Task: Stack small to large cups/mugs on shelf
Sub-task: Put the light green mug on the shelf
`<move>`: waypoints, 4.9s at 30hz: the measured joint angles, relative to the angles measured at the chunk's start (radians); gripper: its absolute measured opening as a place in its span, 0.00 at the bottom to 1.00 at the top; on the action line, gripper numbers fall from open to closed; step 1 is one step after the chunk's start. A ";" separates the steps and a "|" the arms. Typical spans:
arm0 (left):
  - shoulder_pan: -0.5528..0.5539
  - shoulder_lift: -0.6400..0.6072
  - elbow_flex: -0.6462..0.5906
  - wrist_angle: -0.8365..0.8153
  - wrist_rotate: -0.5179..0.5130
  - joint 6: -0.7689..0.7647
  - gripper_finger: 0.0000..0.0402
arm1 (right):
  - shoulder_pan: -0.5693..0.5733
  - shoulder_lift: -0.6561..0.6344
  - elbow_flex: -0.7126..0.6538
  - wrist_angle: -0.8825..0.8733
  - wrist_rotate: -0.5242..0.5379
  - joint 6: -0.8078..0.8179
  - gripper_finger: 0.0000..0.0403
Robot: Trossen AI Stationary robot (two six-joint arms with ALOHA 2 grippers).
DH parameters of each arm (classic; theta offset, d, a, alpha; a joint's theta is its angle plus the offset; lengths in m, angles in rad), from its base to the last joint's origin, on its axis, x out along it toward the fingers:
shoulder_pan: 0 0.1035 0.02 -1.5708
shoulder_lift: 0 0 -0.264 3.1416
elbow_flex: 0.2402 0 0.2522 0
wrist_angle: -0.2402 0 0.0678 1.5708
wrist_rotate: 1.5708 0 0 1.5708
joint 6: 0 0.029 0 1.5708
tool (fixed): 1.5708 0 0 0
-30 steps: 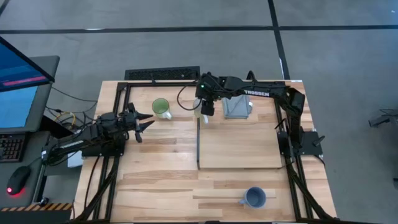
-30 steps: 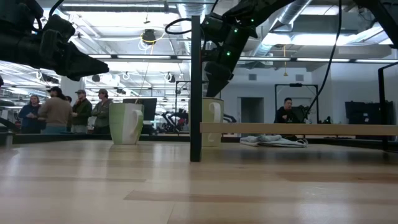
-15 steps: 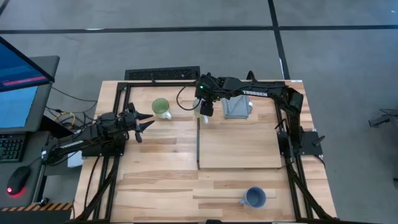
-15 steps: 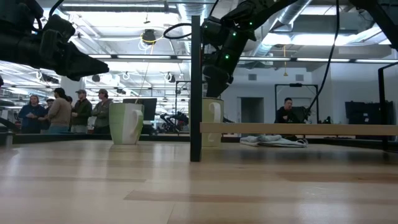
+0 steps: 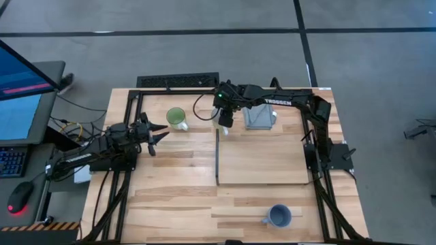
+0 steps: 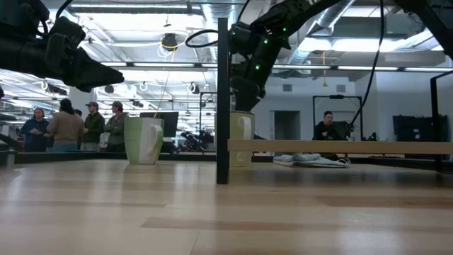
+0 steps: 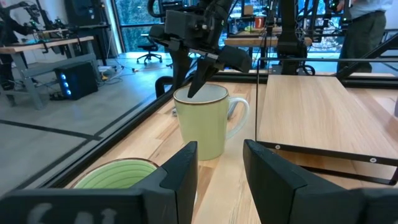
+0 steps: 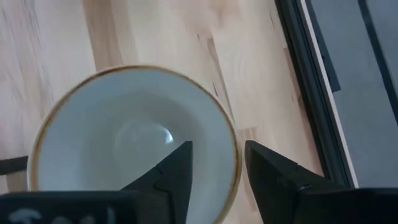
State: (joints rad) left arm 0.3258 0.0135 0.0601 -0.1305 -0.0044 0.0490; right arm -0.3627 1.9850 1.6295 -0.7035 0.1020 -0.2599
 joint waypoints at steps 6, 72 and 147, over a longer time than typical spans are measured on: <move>0.000 0.000 0.000 0.000 0.007 0.000 0.30 | -0.006 0.000 0.000 0.000 0.000 0.004 0.41; 0.000 0.000 0.000 -0.001 0.009 -0.008 0.30 | -0.033 0.000 -0.048 0.039 -0.027 0.148 0.16; 0.000 0.117 -0.003 0.036 -0.006 -0.032 0.30 | 0.170 -0.318 -0.034 -0.329 0.070 0.576 0.06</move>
State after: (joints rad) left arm 0.3259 0.1303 0.0570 -0.0944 -0.0109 0.0173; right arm -0.1927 1.6671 1.5959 -1.0325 0.1718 0.3166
